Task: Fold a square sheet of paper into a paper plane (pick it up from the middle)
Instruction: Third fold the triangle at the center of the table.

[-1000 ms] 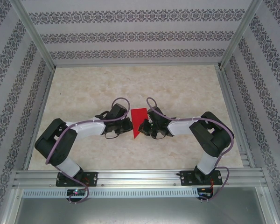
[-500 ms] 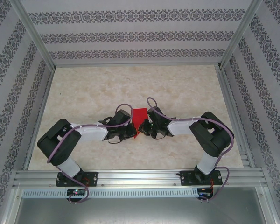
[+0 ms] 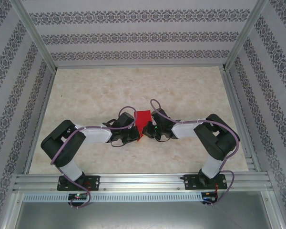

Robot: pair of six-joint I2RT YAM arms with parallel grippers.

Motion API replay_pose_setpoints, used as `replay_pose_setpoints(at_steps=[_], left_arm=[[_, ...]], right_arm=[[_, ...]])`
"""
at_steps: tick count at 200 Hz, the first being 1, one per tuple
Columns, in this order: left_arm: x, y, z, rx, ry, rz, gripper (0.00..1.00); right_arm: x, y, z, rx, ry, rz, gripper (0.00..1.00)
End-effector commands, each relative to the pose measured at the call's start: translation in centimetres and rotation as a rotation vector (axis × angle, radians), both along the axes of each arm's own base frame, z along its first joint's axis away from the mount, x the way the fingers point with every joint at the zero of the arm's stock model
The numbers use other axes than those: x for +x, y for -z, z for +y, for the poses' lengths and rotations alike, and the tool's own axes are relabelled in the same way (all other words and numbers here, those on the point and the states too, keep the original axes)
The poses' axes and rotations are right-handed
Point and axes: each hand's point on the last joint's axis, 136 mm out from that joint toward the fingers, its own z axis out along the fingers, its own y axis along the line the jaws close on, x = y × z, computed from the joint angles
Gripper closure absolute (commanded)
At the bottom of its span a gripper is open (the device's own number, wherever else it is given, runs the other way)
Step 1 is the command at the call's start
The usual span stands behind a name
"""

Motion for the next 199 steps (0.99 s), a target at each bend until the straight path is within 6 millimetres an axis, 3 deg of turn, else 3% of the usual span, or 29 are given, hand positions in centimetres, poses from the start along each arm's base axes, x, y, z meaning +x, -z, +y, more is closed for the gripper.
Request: replay_pose_setpoints(at_steps=[1,25,59,133,199], left_arm=[[-1.4,2.6,2.6,0.158,-0.027,0.061,1.0],[-1.5,2.7,3.1,0.185,-0.028,0.069,1.0],[-1.6,2.7,3.1,0.189,-0.028,0.073,1.0],[-1.7,2.7,3.2,0.196,-0.036,0.085,1.0],[-2.6,3.6,4.2,0.236,-0.047,0.127,1.0]], right_arm=[[1.4,-1.8,-0.2,-0.01,-0.043,-0.087,0.95],[2.5,-3.2,-0.7,-0.047,-0.061,-0.148,0.94],[2.9,-3.8,-0.5,-0.052,-0.1,-0.171,0.95],[2.2,-1.3,0.1,-0.082,-0.15,-0.117,0.95],[4.0,1.0,-3.2,-0.173,-0.076,-0.072,0.95]])
